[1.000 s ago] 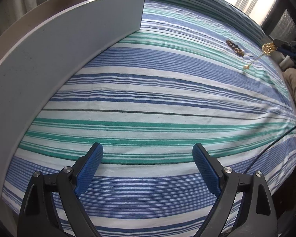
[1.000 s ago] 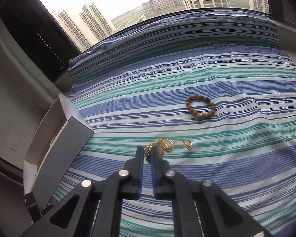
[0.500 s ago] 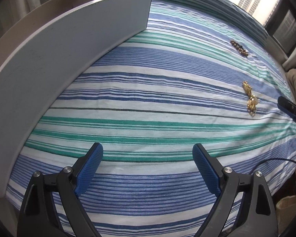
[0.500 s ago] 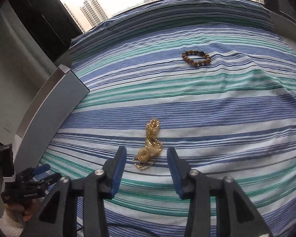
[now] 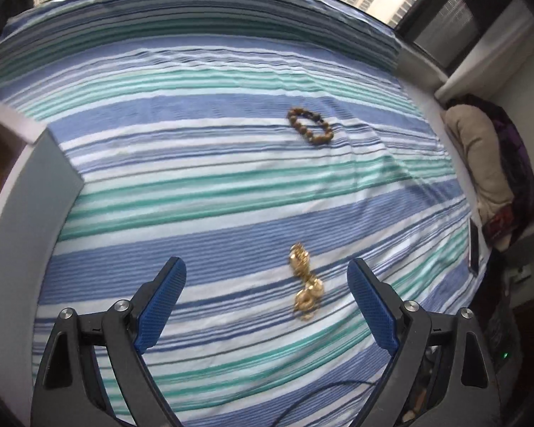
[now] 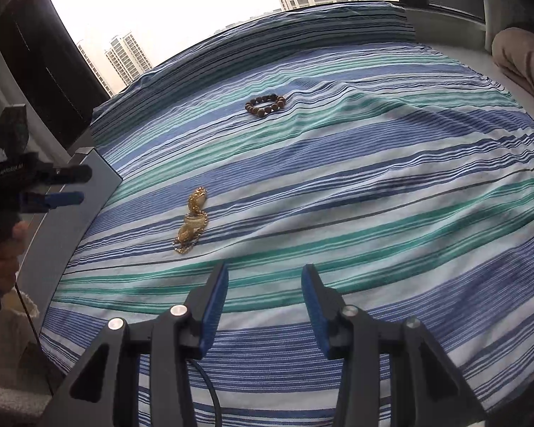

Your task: Organize jewelry

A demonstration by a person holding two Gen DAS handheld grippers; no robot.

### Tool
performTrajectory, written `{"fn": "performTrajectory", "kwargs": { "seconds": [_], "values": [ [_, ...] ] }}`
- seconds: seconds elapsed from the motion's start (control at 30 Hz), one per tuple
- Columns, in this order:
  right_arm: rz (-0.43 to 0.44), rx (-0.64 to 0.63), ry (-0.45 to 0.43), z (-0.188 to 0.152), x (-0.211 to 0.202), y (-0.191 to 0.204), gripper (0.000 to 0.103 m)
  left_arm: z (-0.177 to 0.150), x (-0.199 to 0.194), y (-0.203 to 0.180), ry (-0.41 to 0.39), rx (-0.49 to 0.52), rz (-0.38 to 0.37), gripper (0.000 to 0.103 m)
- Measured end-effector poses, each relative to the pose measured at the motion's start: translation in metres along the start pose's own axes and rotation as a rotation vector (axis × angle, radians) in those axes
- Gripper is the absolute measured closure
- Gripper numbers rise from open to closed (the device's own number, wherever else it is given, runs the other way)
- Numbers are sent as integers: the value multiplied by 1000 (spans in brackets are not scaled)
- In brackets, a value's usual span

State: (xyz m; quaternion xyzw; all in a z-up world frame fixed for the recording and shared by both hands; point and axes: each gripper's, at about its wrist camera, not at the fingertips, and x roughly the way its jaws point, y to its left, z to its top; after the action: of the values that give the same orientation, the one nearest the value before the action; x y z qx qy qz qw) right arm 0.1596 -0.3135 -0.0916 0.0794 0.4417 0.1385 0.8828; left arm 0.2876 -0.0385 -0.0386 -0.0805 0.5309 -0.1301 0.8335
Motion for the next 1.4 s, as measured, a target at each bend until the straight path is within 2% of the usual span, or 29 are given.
{"fn": "performTrajectory", "kwargs": {
  "seconds": [0.1,0.17,0.23,0.27,0.43,0.7,0.83,0.9,0.93,0.97,1.1,1.23,1.4],
  "values": [
    [28,9,-13,0,-4,-3,59,68,39,-42,58,28,-30,12],
    [42,3,-24,0,-11,-5,59,102,69,-53,82,-25,-34,28],
    [38,-4,-43,1,-19,-9,59,127,104,-60,128,-75,-41,37],
    [37,-6,-50,2,-22,-11,59,134,118,-61,141,-105,-38,45],
    [43,12,-55,-3,-29,-30,59,151,179,-67,202,-196,18,64],
    [45,47,-20,-18,-23,-57,59,161,209,-76,183,-239,67,65],
    [40,43,-23,-23,-27,-61,59,165,211,-75,146,-259,78,58],
    [36,43,-25,-25,-29,-62,59,163,212,-78,137,-251,87,59],
    [32,44,-25,-25,-29,-63,59,161,212,-80,127,-234,105,70],
    [25,46,-25,-26,-29,-64,59,161,213,-81,126,-211,124,91],
    [8,58,-26,-26,-32,-69,59,152,208,-77,108,-197,107,92],
    [1,59,-35,-26,-36,-68,59,131,172,-66,75,-163,69,92],
    [-2,50,-41,-22,-37,-58,59,94,85,-61,-40,-53,4,92]
  ]
}}
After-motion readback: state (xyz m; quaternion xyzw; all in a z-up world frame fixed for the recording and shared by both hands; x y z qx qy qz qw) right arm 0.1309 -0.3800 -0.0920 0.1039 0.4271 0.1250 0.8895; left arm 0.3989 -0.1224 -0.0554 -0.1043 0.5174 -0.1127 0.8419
